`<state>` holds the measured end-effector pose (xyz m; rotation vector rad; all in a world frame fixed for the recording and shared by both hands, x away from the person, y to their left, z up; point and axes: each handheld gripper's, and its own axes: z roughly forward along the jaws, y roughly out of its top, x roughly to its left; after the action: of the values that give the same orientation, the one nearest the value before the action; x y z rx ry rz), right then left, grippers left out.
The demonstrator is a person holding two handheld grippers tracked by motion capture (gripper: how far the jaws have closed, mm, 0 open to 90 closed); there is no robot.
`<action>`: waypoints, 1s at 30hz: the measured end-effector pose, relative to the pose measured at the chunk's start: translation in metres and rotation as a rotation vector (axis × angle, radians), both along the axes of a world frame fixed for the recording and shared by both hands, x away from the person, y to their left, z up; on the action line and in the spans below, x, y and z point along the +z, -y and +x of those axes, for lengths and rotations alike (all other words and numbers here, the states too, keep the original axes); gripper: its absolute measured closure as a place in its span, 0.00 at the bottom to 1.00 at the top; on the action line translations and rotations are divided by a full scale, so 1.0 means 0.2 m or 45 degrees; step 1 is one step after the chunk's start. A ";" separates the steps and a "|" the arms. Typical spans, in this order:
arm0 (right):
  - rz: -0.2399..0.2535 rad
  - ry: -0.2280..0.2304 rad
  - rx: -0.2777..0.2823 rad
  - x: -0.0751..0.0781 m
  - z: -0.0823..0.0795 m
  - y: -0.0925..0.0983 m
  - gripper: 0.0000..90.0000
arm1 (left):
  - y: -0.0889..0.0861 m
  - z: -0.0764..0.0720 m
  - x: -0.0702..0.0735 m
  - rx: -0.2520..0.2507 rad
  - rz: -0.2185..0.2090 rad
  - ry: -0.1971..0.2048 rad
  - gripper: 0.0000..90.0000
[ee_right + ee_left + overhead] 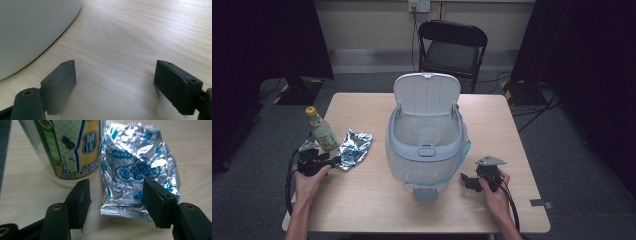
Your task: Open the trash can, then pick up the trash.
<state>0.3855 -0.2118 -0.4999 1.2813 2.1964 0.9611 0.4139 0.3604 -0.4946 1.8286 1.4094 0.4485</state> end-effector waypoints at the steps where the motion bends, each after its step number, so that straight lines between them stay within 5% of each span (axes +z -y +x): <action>1: 0.000 0.000 0.000 0.00 0.00 0.00 0.19 | 0.02 0.00 -0.01 -0.012 0.019 -0.004 0.44; 8: 0.000 0.000 0.000 0.00 0.00 0.00 0.19 | 0.12 0.00 -0.01 -0.050 0.201 0.046 0.60; 13: 0.000 0.000 0.000 0.00 0.00 0.00 0.19 | 0.16 -0.01 -0.01 -0.111 0.201 0.052 0.87; 16: 0.000 0.000 0.000 0.00 0.00 0.00 0.19 | 0.15 -0.01 -0.01 -0.127 0.163 0.046 0.98; 25: 0.000 0.000 0.000 0.00 0.00 0.00 0.19 | 0.11 -0.04 0.00 -0.121 -0.042 0.063 1.00; 30: 0.000 0.000 0.000 0.00 0.00 0.00 0.19 | 0.12 -0.07 0.04 -0.151 -0.075 0.099 1.00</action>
<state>0.3855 -0.2118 -0.4999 1.2812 2.1965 0.9610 0.3993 0.3371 -0.4865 1.8164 1.2420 0.4081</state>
